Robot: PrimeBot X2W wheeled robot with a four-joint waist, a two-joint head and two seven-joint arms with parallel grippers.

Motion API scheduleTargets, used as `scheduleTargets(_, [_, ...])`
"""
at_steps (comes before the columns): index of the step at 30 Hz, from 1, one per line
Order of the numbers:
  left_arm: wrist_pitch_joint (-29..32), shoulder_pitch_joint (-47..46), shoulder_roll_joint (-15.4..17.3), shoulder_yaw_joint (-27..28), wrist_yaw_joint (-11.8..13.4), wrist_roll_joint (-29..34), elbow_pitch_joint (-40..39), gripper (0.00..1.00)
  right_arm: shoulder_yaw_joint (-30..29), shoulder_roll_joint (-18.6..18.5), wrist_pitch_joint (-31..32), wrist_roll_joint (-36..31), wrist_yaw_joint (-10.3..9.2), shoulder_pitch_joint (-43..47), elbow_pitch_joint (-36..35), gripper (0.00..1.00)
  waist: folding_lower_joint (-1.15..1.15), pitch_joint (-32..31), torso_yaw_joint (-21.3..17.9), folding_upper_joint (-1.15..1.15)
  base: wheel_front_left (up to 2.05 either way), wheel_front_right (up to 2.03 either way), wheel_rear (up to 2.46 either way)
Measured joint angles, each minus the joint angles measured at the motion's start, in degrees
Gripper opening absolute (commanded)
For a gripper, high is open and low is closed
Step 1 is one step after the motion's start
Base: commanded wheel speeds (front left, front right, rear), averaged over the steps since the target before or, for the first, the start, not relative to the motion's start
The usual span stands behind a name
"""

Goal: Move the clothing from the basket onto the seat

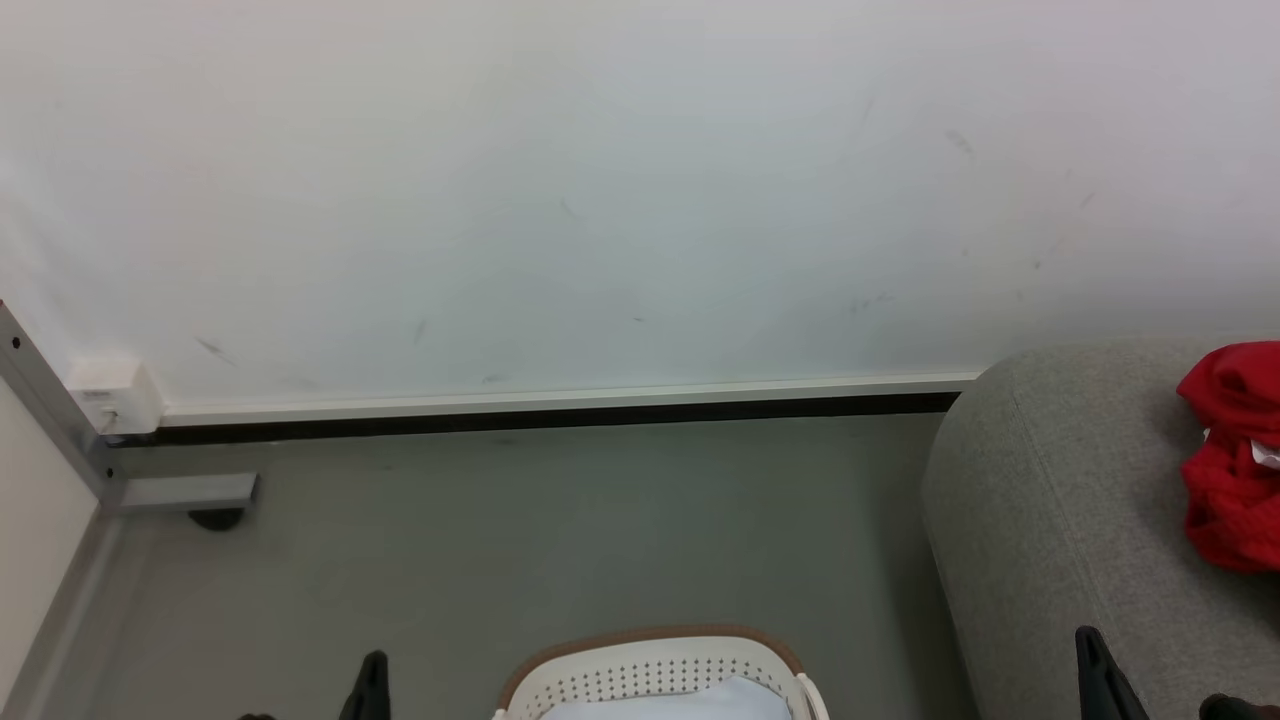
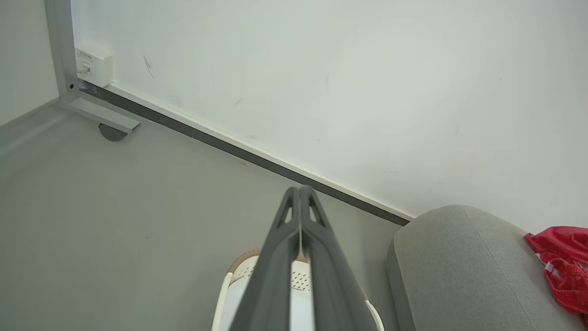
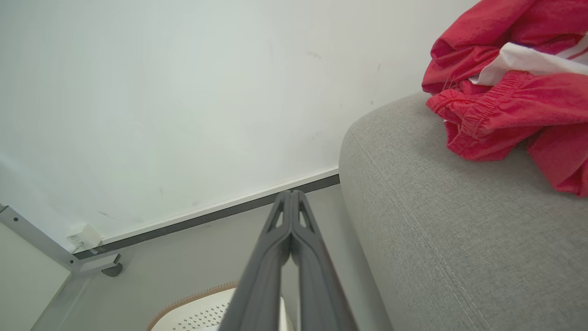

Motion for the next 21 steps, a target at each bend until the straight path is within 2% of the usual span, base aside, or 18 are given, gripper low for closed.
scheduleTargets(21, [4.6,-2.0,0.0,2.8,-0.1,-17.6,-2.4,0.00,-1.5,0.0,4.6,18.4,0.00,-2.0,-1.4,0.00,0.00,0.7,0.4,0.00,0.00,0.00,0.00])
